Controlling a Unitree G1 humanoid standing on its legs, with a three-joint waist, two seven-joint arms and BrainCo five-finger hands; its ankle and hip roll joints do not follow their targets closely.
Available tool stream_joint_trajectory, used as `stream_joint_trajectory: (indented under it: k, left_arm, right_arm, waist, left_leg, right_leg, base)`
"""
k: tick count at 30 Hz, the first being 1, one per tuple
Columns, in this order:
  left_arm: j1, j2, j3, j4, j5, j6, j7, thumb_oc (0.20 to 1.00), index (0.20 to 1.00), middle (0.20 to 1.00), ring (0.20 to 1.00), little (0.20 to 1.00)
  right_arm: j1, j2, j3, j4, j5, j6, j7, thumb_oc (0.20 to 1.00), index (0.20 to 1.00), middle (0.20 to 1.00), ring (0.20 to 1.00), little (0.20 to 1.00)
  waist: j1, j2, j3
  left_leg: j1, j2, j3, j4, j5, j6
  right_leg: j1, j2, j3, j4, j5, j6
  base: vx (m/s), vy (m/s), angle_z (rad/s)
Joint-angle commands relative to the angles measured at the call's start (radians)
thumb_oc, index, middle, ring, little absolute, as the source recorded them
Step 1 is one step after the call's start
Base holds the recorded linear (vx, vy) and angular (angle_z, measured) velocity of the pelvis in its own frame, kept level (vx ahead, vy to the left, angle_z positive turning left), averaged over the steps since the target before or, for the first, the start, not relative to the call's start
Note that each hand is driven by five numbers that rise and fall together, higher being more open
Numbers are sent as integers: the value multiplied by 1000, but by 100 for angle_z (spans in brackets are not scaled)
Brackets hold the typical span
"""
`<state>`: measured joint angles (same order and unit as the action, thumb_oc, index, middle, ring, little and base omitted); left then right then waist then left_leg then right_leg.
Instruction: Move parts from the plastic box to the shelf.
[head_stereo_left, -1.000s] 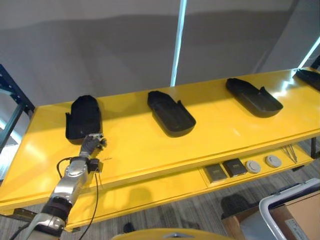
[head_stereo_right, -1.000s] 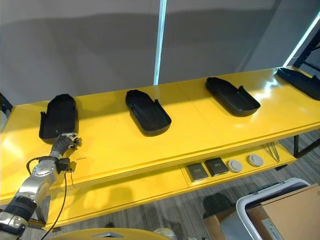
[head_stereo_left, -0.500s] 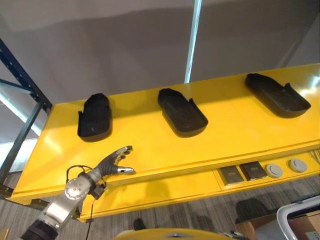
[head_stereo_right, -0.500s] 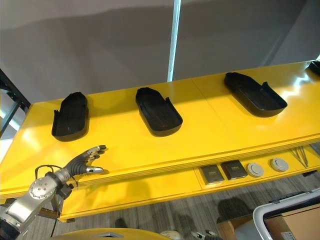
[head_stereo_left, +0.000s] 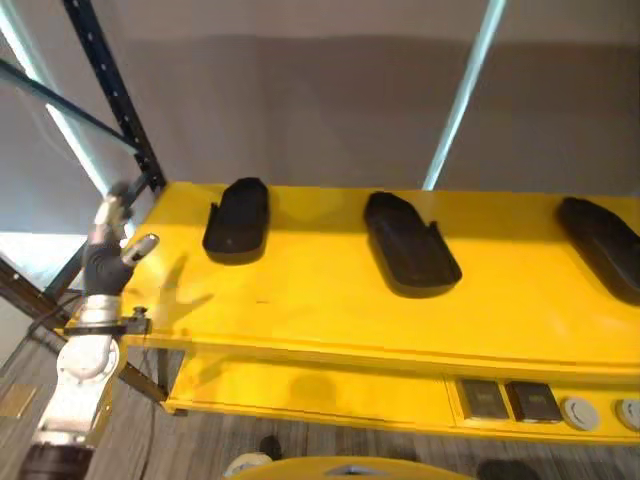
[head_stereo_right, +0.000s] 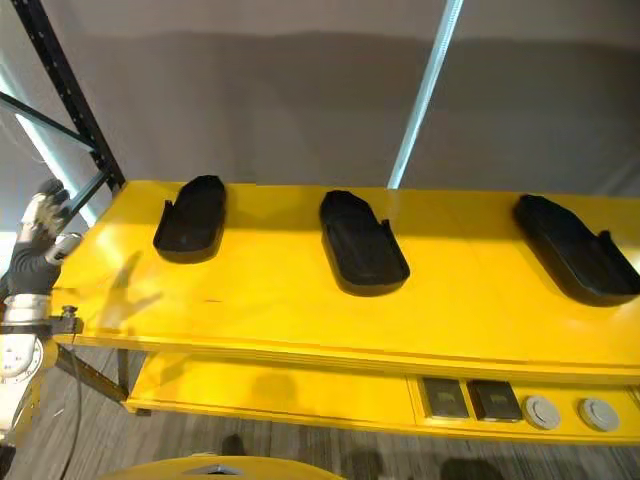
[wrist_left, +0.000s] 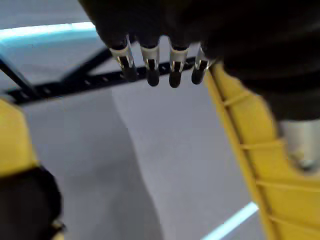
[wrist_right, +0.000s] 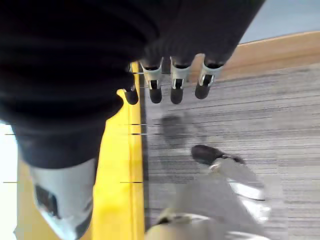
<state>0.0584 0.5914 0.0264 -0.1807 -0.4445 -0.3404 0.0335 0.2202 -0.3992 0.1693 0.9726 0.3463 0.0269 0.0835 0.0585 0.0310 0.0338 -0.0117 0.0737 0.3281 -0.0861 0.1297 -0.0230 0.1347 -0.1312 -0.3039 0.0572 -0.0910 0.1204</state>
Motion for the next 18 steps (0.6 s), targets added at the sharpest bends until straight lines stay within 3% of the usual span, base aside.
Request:
stream_joint_trajectory:
  k: [1, 2, 4, 6, 13, 16, 18]
  left_arm:
    - [-82, 32, -49, -74, -345, 263, -393, 1000, 1000, 1000, 1000, 1000]
    - [-87, 35, -55, -77, -357, 263, -404, 1000, 1000, 1000, 1000, 1000]
    - [-120, 52, -93, -120, -575, 381, -534, 1000, 1000, 1000, 1000, 1000]
    - [-132, 58, -94, -130, -674, 452, -589, 1000, 1000, 1000, 1000, 1000]
    - [-84, 91, -99, -125, -642, 705, -982, 1000, 1000, 1000, 1000, 1000]
    - [-90, 128, -170, -143, -649, 802, -1170, 1000, 1000, 1000, 1000, 1000]
    - [-105, 141, -221, -155, -677, 844, -1224, 1000, 1000, 1000, 1000, 1000]
  right_arm:
    - [-60, 5, 14, 14, -33, -6, 2, 1000, 1000, 1000, 1000, 1000]
    - [-62, 4, 14, 17, -36, -7, 3, 1000, 1000, 1000, 1000, 1000]
    - [-74, -6, 16, 35, -58, -18, 16, 1000, 1000, 1000, 1000, 1000]
    - [-74, -9, 16, 37, -78, -18, 25, 1000, 1000, 1000, 1000, 1000]
    - [-53, -18, 38, 19, -130, 4, 27, 1000, 1000, 1000, 1000, 1000]
    - [-64, -37, 51, 27, -127, 4, 39, 1000, 1000, 1000, 1000, 1000]
    - [-74, -46, 66, 31, -128, 3, 47, 1000, 1000, 1000, 1000, 1000]
  waist:
    - [-51, -29, 31]
    - [-51, -28, 30]
    - [-62, -23, 18]
    - [-66, -19, 11]
    - [-76, -17, 6]
    - [-84, -12, 2]
    - [-94, -10, -1]
  left_leg:
    - [89, 69, 22, -1, -76, -50]
    - [89, 70, 23, -1, -75, -51]
    - [88, 73, 34, -1, -72, -57]
    - [88, 73, 39, -1, -73, -58]
    - [87, 80, 49, -1, -68, -59]
    - [88, 82, 55, -1, -67, -56]
    - [90, 84, 63, -1, -65, -57]
  right_leg:
    - [-62, -43, 23, -126, 182, 36]
    - [-63, -42, 24, -126, 182, 37]
    - [-69, -39, 31, -130, 184, 41]
    - [-71, -38, 36, -131, 183, 43]
    - [-77, -37, 53, -136, 184, 43]
    - [-77, -37, 57, -137, 184, 44]
    - [-79, -37, 61, -136, 184, 44]
  base:
    - [-20, 10, -8]
    - [-10, 12, -15]
    - [-4, 17, -31]
    - [5, 20, -26]
    - [-4, 2, -7]
    - [0, 0, 0]
    - [0, 0, 0]
